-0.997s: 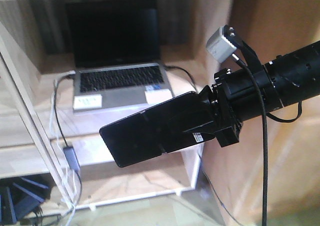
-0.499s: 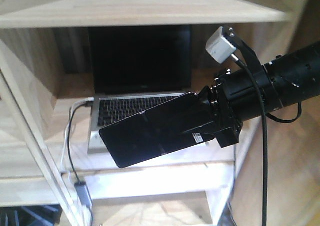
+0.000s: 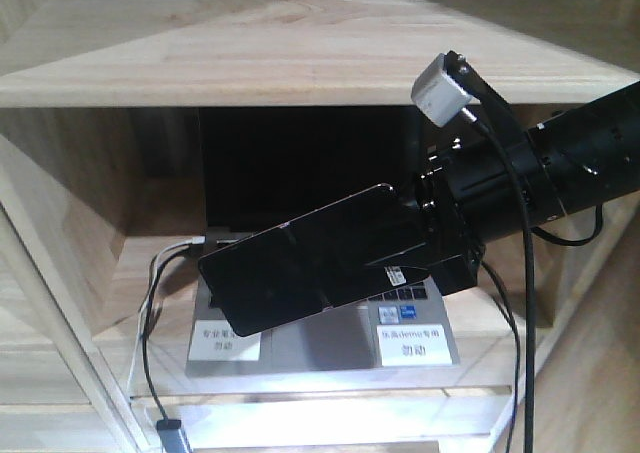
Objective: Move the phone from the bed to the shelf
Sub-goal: 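Drive the base up to the wooden shelf with the laptop, then raise the right gripper with the phone above the laptop shelf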
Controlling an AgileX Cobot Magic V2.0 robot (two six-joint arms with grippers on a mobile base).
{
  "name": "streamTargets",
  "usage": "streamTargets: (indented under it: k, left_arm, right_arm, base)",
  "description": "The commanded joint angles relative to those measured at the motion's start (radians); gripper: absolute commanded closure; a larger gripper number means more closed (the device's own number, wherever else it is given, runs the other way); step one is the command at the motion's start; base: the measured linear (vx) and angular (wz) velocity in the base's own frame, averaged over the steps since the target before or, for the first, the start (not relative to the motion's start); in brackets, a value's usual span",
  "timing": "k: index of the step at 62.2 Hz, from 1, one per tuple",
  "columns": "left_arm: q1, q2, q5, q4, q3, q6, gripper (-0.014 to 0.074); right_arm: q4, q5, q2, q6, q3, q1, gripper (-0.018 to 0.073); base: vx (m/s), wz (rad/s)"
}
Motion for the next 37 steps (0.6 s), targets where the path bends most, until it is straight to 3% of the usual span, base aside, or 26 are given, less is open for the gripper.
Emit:
streamTargets:
  k: [1, 37]
  left_arm:
    - [-0.004, -0.013, -0.072, -0.009, -0.021, -0.006, 0.0595]
    - [-0.004, -0.013, -0.072, -0.009, -0.021, -0.006, 0.0595]
  right_arm:
    - [0.079, 0.065, -0.036, -0.007, -0.025, 0.002, 0.0561]
    - [0.079, 0.064, -0.036, -0.006, -0.025, 0.002, 0.0561]
  base:
    - [0.11, 0.06]
    - [0.02, 0.01]
